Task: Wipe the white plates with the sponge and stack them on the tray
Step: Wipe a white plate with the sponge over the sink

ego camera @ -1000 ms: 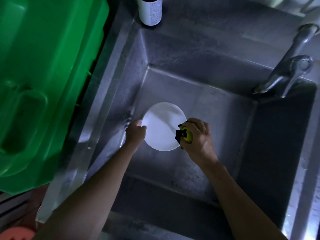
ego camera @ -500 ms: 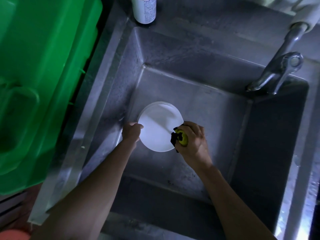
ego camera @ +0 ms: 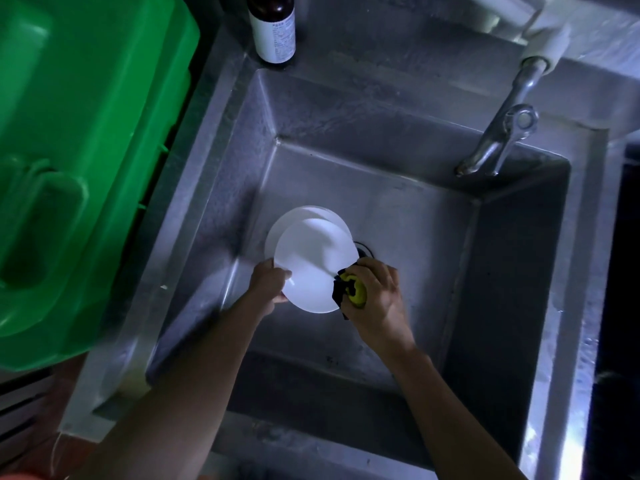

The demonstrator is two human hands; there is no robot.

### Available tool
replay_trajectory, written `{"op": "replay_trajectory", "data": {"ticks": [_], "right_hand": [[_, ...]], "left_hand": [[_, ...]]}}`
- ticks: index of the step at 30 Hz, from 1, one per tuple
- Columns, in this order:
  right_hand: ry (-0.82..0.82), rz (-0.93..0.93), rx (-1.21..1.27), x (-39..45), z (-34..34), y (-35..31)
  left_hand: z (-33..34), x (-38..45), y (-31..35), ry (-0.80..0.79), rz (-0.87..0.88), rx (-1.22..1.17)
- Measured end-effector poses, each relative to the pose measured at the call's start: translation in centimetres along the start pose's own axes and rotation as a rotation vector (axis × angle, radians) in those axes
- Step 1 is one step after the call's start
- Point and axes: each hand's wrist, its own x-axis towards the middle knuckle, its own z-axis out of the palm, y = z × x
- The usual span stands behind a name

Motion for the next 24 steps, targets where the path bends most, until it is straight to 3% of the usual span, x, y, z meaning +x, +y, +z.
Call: {"op": "replay_trajectory", "data": {"ticks": [5,17,24], "right_hand": [[0.007,-0.021,-0.005,-1.8,-1.3,-0.3],[0.116,-0.084,0.097,-5.4,-6.8,-2.2],[0.056,-0.125,0.078,-6.9,-10.0,-3.3]], "left_hand": [[0.4,-2.2,-0.5,-0.115,0.009,-0.058],[0.8,-12.3,-0.8,-0.211,0.114,-0.143],[2.6,-18.3,0.0,-0.244,0.227,-0.228]]}}
